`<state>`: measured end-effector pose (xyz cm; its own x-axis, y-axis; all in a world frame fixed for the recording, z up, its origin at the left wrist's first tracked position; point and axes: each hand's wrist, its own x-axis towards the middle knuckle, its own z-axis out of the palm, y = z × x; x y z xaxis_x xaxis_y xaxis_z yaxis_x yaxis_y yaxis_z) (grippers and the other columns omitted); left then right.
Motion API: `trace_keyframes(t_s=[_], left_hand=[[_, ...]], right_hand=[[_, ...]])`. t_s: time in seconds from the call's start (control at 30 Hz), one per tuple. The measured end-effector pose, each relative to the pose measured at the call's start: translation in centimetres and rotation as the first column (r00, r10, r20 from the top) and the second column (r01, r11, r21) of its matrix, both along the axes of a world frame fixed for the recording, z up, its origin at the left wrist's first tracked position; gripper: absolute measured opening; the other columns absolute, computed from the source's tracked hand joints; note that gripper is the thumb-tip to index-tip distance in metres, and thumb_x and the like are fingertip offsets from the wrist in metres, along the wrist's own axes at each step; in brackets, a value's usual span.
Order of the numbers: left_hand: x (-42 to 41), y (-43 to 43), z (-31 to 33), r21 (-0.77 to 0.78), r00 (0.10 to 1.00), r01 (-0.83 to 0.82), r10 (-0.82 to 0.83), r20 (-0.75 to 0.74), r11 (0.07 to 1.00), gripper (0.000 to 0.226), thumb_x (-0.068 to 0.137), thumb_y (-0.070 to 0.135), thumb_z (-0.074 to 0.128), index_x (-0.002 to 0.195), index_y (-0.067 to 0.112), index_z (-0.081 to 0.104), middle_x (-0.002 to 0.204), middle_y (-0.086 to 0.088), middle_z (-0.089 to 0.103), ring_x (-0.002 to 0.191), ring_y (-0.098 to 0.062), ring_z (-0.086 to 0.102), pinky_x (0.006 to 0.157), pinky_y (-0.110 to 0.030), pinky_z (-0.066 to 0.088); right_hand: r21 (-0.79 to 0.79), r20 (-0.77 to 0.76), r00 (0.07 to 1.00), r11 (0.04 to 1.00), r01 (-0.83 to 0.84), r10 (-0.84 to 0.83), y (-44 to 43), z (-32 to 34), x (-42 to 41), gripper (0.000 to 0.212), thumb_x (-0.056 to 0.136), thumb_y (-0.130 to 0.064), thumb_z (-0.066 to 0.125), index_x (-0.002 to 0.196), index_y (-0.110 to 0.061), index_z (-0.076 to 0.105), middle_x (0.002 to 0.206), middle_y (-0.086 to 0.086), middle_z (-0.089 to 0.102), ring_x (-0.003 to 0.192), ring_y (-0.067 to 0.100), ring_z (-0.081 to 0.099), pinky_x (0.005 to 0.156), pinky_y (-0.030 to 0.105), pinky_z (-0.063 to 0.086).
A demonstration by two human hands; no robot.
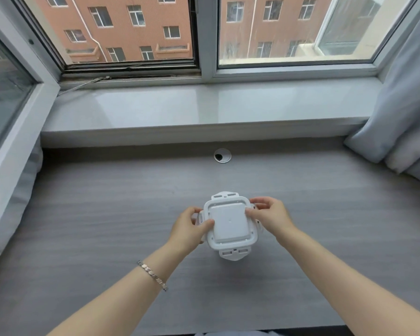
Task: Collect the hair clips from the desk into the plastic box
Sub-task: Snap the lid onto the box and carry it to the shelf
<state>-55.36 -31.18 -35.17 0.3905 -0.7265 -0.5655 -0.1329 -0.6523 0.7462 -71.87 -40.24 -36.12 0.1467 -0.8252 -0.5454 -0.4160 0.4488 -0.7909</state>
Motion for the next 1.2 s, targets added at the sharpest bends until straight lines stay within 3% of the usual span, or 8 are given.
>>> trace_keyframes(t_s=[0.13, 0.3, 0.67, 0.77, 0.83, 0.9, 1.0, 1.2], left_hand=[[-0.4, -0.5, -0.2, 0.006, 1.000, -0.022, 0.022, -0.012, 1.000, 0.043, 0.091, 0.016, 0.061, 0.133, 0.016, 0.053, 0.089, 0.002, 0.054, 0.079, -0.019, 0.058, 0.066, -0.033, 0.055], [-0.1, -1.6, -0.1, 0.103, 0.982, 0.045, -0.063, 0.179, 0.994, 0.051, 0.085, 0.026, 0.066, 0.135, 0.020, 0.057, 0.129, -0.014, 0.060, 0.119, -0.031, 0.059, 0.102, -0.038, 0.047], [0.1, -2.4, -1.0, 0.126, 0.964, -0.224, 0.239, -0.120, 0.966, 0.040, 0.080, -0.005, 0.069, 0.120, 0.000, 0.061, 0.100, -0.024, 0.066, 0.078, -0.032, 0.065, 0.070, -0.039, 0.058], [0.1, -2.7, -0.7, 0.143, 0.964, -0.214, 0.232, -0.127, 0.966, 0.033, 0.080, -0.004, 0.068, 0.111, 0.005, 0.061, 0.109, -0.027, 0.066, 0.081, -0.034, 0.068, 0.070, -0.040, 0.060], [0.1, -2.8, -0.4, 0.145, 0.970, -0.201, 0.217, -0.106, 0.969, 0.029, 0.079, -0.003, 0.068, 0.105, 0.009, 0.059, 0.118, -0.031, 0.064, 0.089, -0.038, 0.070, 0.077, -0.044, 0.060], [0.0, -2.9, -0.2, 0.132, 0.976, -0.189, 0.201, -0.083, 0.973, 0.026, 0.079, -0.003, 0.067, 0.100, 0.010, 0.059, 0.119, -0.032, 0.062, 0.090, -0.038, 0.069, 0.078, -0.046, 0.060], [-0.1, -2.7, -0.2, 0.121, 0.977, -0.184, 0.195, -0.083, 0.975, 0.029, 0.080, -0.002, 0.067, 0.107, 0.006, 0.060, 0.113, -0.031, 0.065, 0.096, -0.039, 0.070, 0.080, -0.047, 0.060], [0.1, -2.8, -0.3, 0.125, 0.982, -0.159, 0.170, -0.085, 0.979, 0.024, 0.083, 0.001, 0.067, 0.104, 0.008, 0.059, 0.099, -0.025, 0.068, 0.099, -0.038, 0.070, 0.080, -0.045, 0.060]], right_hand=[[0.018, -0.037, 0.999, 1.000, -0.021, 0.022, -0.6, -0.1, 0.1, 0.032, 0.080, -0.004, 0.068, 0.111, 0.001, 0.065, 0.100, 0.016, 0.065, 0.083, 0.022, 0.058, 0.058, 0.021, 0.044], [0.023, -0.253, 0.964, 0.996, -0.083, 0.086, -1.5, -0.3, 0.3, 0.037, 0.072, -0.023, 0.078, 0.103, -0.006, 0.068, 0.105, 0.012, 0.071, 0.099, 0.028, 0.066, 0.086, 0.036, 0.053], [0.083, -0.101, 0.994, 0.996, 0.042, -0.034, -1.3, -0.8, 0.4, 0.033, 0.076, -0.004, 0.072, 0.107, 0.006, 0.065, 0.104, 0.024, 0.069, 0.092, 0.036, 0.069, 0.084, 0.049, 0.057], [-0.053, -0.220, 0.970, 0.992, -0.115, 0.100, -0.7, -0.6, 0.6, 0.026, 0.082, -0.014, 0.065, 0.105, -0.003, 0.067, 0.105, 0.015, 0.072, 0.099, 0.031, 0.067, 0.087, 0.039, 0.054], [-0.154, -0.393, 0.863, 0.903, -0.401, 0.316, -0.3, 0.2, 0.9, 0.033, 0.087, -0.022, 0.057, 0.116, -0.005, 0.058, 0.123, 0.015, 0.063, 0.117, 0.031, 0.056, 0.094, 0.034, 0.047], [-0.169, -0.567, 0.599, 0.632, -0.756, 0.565, -0.2, 0.7, 1.2, 0.080, 0.081, -0.041, 0.063, 0.142, -0.005, 0.027, 0.153, 0.016, 0.025, 0.143, 0.030, 0.022, 0.118, 0.038, 0.023], [-0.032, -0.725, 0.170, 0.214, -0.976, 0.668, 0.0, 0.9, 2.2, 0.132, 0.060, -0.056, 0.076, 0.148, -0.007, -0.009, 0.157, 0.017, -0.014, 0.146, 0.029, -0.014, 0.119, 0.046, -0.008], [0.014, -0.806, 0.052, 0.108, -0.994, 0.590, -0.4, 0.3, 3.5, 0.129, 0.057, -0.046, 0.078, 0.148, -0.015, -0.009, 0.145, 0.021, 0.013, 0.136, 0.039, 0.011, 0.115, 0.054, 0.007]])
